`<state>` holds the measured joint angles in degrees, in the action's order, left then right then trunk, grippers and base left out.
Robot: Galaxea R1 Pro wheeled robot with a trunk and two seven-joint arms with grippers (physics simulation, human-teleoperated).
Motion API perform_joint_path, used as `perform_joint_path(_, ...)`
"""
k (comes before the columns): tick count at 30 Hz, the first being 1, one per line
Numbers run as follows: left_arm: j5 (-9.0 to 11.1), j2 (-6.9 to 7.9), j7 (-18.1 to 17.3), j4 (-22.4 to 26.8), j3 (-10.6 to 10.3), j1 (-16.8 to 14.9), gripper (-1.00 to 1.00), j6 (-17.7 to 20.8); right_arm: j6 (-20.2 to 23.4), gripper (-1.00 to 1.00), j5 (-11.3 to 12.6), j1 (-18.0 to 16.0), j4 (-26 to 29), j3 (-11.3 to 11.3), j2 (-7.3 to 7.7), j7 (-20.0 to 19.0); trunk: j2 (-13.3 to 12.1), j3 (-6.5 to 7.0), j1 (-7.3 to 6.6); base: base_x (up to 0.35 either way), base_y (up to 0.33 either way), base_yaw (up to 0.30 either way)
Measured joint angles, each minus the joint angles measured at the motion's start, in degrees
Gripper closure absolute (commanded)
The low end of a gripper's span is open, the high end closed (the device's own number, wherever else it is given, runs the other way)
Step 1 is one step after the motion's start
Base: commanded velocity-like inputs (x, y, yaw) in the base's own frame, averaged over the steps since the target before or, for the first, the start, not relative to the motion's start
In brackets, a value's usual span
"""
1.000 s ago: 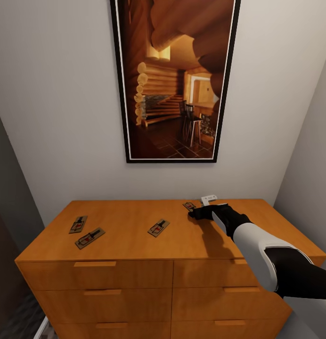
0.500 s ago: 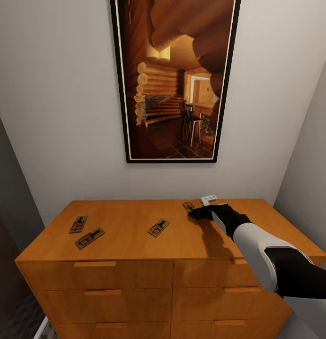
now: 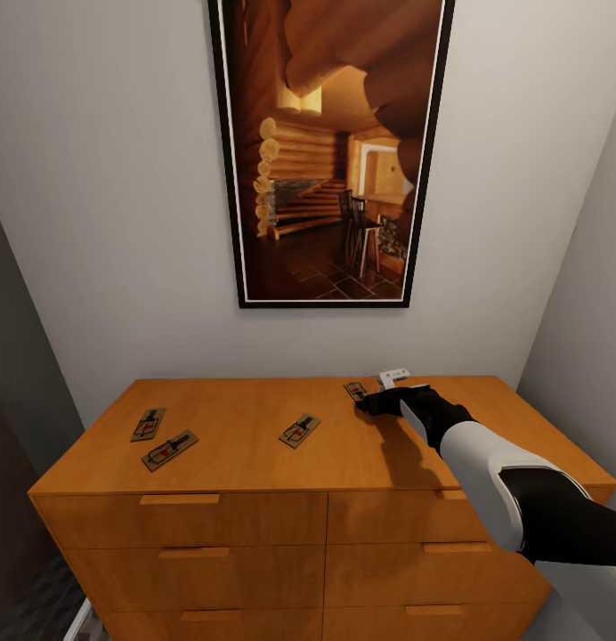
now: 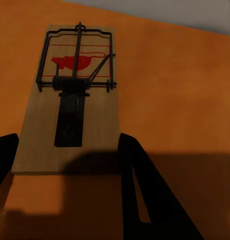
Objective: Take the four mousetraps from the cabinet in the bathroom and place them on the bathroom floor. Make sure all four end up on the same floor surface, and ensure that at least two of them are either under or directly next to the same bathroom sink.
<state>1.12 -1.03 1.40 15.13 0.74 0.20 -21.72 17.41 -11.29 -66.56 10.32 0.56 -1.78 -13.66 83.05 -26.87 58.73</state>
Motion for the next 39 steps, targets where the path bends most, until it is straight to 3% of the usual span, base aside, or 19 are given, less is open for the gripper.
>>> perform_joint_path(14,0.02,0.00,0.01,-0.54,0.00,-0.02,-1.00,0.09,0.44,1.00,0.13,0.03,5.01,0.09,0.10,-1.72,0.00,-0.01,0.00,0.000,0.000,0.000)
perform_joint_path(25,0.00,0.00,0.01,-0.70,0.00,0.01,-1.00,0.05,0.91,1.00,0.13,0.03,5.60,0.11,0.14,-1.78,0.00,-0.01,0.01,-0.012,0.000,0.000)
perform_joint_path(39,0.00,0.00,0.01,-0.70,0.00,0.00,-1.00,0.01,1.17,1.00,0.13,0.04,5.56,0.18,0.12,-1.70,-0.01,-0.01,0.04,-0.278,0.000,0.000)
